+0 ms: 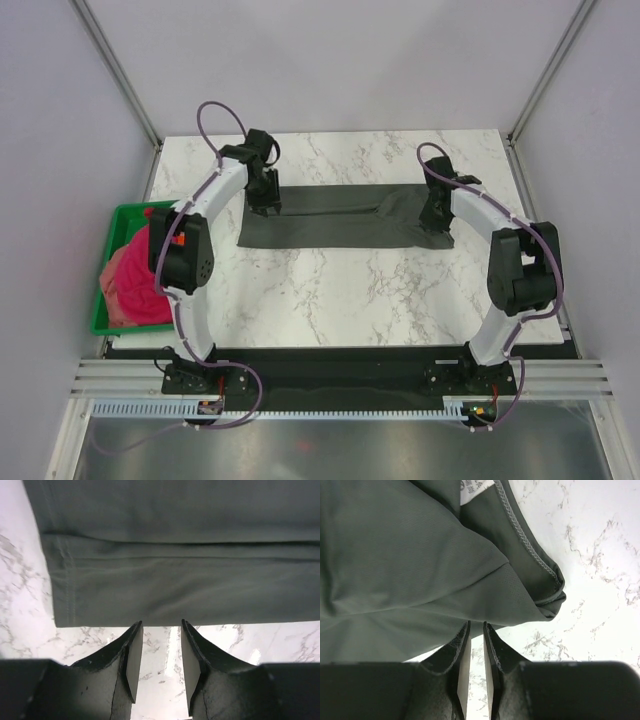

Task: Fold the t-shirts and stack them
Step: Fold the tshirt

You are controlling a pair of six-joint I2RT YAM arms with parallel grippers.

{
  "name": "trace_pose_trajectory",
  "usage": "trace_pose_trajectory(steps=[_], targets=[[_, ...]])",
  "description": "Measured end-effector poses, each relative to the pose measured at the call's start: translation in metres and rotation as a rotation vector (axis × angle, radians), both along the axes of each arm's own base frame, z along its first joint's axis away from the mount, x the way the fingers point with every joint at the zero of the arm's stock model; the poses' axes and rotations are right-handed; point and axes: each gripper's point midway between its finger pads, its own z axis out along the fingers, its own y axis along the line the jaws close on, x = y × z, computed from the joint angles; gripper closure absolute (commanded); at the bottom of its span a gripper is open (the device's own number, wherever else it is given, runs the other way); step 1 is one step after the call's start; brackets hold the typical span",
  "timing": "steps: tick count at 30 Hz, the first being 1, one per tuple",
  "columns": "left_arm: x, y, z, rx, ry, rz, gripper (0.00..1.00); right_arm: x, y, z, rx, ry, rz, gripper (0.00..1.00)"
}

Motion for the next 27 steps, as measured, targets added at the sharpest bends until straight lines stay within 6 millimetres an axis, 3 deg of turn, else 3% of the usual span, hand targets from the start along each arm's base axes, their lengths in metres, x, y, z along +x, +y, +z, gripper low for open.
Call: trace_pose_trajectory(steps=[4,9,13,20,24,27], targets=[[-0.021,0.0,-0.039,0.044,0.108,0.009,0.56,-0.004,-0.006,-0.018,-0.013,0.03,-0.01,0.78],[-0.035,0.029,-0.085,0.154,0.215,0.079,0.56,-0.005,-0.024,-0.042,-0.098,0.067,-0.03,0.78],[-0.032,0.037,-0.085,0.172,0.208,0.121,0.56,-0.006,-0.036,-0.046,-0.152,0.07,-0.039,0.77],[-0.034,0.039,-0.083,0.177,0.195,0.148,0.52,-0.007,-0.038,-0.041,-0.169,0.058,-0.022,0.73],[-0.043,0.037,-0.077,0.158,0.205,0.142,0.49,-0.004,-0.034,-0.025,-0.136,0.014,-0.023,0.69],[-0.043,0.029,-0.057,0.099,0.174,0.131,0.47,0.002,-0.022,-0.004,-0.065,-0.052,-0.026,0.67]])
